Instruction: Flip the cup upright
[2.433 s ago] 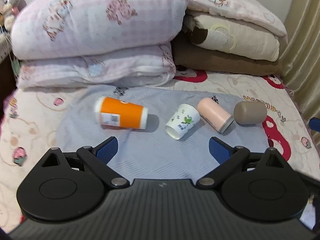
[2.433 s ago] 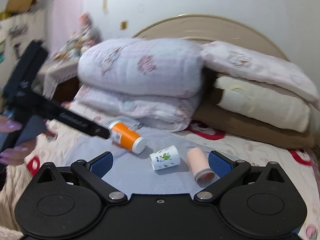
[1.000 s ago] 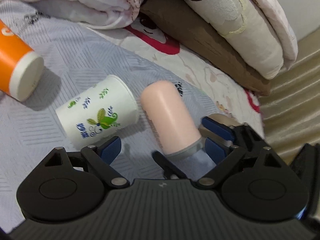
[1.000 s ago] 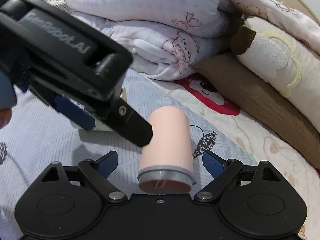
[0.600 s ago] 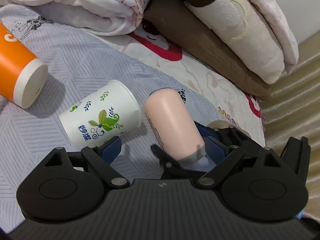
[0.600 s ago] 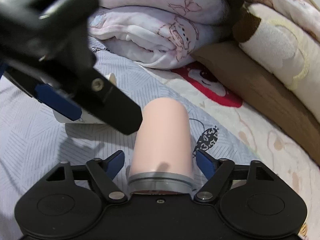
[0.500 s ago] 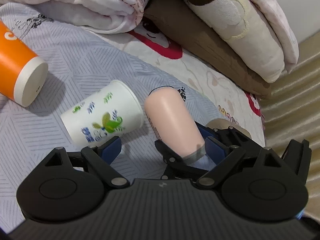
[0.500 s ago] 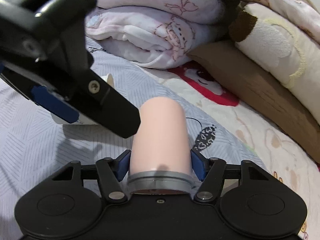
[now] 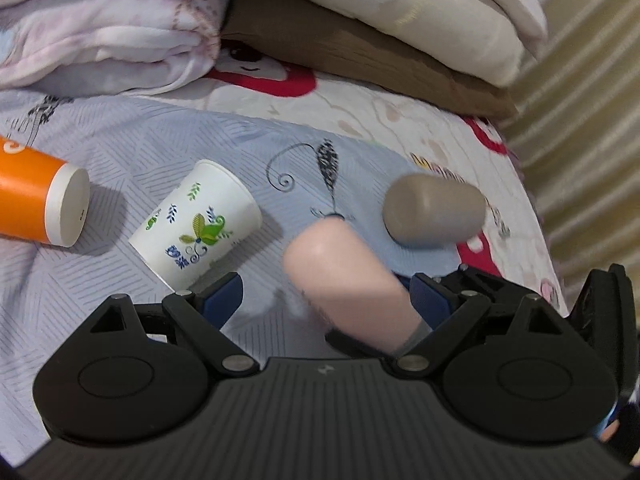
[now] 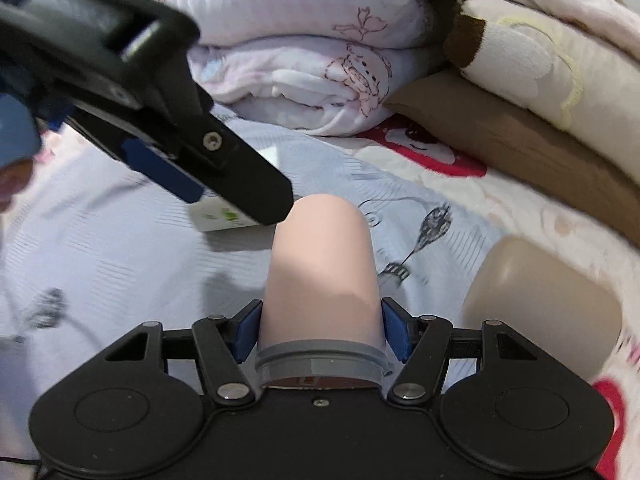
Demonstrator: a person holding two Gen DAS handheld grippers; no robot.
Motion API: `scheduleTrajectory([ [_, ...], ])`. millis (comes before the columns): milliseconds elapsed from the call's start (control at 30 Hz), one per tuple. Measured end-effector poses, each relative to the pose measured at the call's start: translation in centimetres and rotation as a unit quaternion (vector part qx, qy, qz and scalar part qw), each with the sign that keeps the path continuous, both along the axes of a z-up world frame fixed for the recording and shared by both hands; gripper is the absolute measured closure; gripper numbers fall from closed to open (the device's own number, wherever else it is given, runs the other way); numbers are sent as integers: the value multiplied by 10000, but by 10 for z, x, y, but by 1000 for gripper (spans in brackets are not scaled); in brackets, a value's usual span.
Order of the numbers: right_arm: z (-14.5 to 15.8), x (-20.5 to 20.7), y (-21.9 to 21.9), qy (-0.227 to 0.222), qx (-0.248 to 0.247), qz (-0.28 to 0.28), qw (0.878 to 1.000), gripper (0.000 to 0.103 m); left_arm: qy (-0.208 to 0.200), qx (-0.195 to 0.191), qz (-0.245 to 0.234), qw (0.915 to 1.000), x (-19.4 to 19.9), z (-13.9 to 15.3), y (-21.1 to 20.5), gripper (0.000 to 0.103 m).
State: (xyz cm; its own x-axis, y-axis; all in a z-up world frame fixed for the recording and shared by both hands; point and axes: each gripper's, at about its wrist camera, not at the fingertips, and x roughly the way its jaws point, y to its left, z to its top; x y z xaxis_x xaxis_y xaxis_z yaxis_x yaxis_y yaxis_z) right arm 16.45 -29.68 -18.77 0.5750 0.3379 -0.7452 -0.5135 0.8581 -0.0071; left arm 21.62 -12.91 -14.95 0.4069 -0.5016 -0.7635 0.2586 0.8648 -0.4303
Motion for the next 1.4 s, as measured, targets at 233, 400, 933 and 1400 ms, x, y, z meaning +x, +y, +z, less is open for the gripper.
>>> scheduleTrajectory([
  [233, 10, -37, 20, 221, 449, 680, 9964, 35, -131, 230, -541, 9982, -21, 10, 11, 12],
  [400, 6, -40, 53, 258, 15, 1423, 9895, 35, -51, 305, -804, 9963, -26, 3, 28, 12],
  [933, 6, -58, 86, 562, -1086, 2544, 9593, 35, 359, -283, -1499, 9876, -16, -40, 54, 22],
  [1400, 22, -59, 96, -81, -2092, 2644, 9414, 25, 672, -297, -1694, 9828, -16, -58, 55, 23],
])
